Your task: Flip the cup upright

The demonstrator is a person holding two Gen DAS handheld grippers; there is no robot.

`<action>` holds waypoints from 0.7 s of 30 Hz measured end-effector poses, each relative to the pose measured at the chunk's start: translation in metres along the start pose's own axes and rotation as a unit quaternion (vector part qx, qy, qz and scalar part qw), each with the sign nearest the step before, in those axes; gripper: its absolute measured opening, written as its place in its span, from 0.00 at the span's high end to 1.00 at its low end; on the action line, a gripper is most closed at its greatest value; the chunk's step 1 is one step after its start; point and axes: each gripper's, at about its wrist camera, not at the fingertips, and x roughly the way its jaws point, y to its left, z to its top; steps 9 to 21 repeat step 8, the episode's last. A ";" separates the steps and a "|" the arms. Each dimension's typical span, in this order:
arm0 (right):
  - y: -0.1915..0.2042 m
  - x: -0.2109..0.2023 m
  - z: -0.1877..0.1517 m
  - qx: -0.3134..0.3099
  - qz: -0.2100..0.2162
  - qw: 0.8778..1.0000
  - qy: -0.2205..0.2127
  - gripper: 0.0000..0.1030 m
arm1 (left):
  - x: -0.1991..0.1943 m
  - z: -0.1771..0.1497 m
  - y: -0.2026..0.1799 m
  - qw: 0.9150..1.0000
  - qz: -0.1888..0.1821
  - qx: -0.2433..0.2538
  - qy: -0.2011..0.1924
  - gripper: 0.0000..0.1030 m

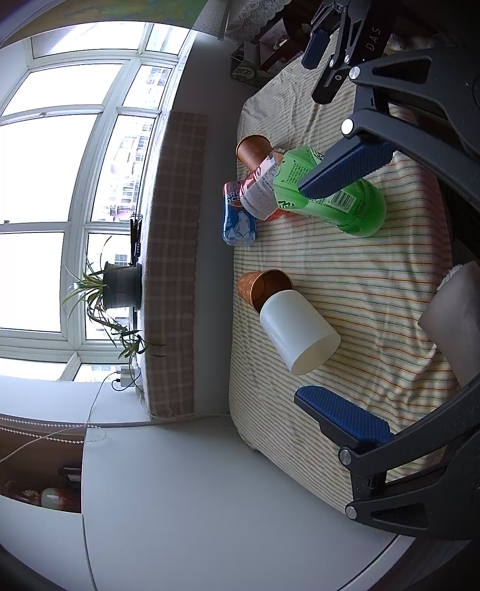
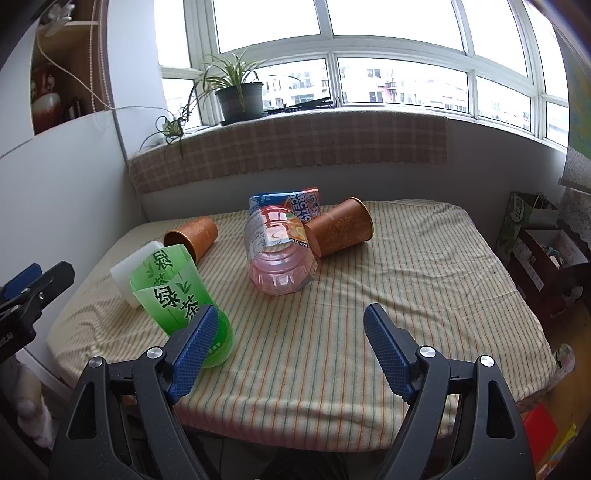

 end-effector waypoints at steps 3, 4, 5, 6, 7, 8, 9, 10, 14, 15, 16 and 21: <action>0.000 0.001 0.000 0.000 0.002 1.000 0.002 0.21 | 0.001 0.000 0.001 1.000 0.001 0.000 0.002 0.00; 0.001 0.001 0.000 -0.001 0.002 1.000 0.003 0.21 | 0.001 0.000 0.001 1.000 0.002 0.000 0.001 0.00; 0.001 0.002 0.000 -0.002 0.003 1.000 0.003 0.21 | 0.003 0.000 -0.001 1.000 0.003 0.002 0.001 0.00; 0.002 0.002 0.000 -0.002 0.003 1.000 0.003 0.21 | 0.003 0.000 0.000 1.000 0.002 0.002 0.002 0.00; 0.002 0.002 0.000 -0.003 0.004 1.000 0.004 0.21 | 0.003 0.000 0.000 1.000 0.003 0.002 0.002 0.00; 0.002 0.002 0.000 -0.005 0.004 1.000 0.004 0.21 | 0.003 0.000 0.000 1.000 0.005 0.000 0.002 0.00; 0.002 0.002 0.000 -0.005 0.004 1.000 0.004 0.21 | 0.003 0.000 0.000 1.000 0.005 0.000 0.002 0.00; 0.002 0.002 0.000 -0.005 0.004 1.000 0.004 0.21 | 0.003 0.000 0.000 1.000 0.005 0.000 0.002 0.00; 0.002 0.002 0.000 -0.005 0.004 1.000 0.004 0.21 | 0.003 0.000 0.000 1.000 0.005 0.000 0.002 0.00; 0.002 0.002 0.000 -0.005 0.004 1.000 0.004 0.21 | 0.003 0.000 0.000 1.000 0.005 0.000 0.002 0.00; 0.002 0.002 0.000 -0.005 0.004 1.000 0.004 0.21 | 0.003 0.000 0.000 1.000 0.005 0.000 0.002 0.00; 0.002 0.002 0.000 -0.005 0.004 1.000 0.004 0.21 | 0.003 0.000 0.000 1.000 0.005 0.000 0.002 0.00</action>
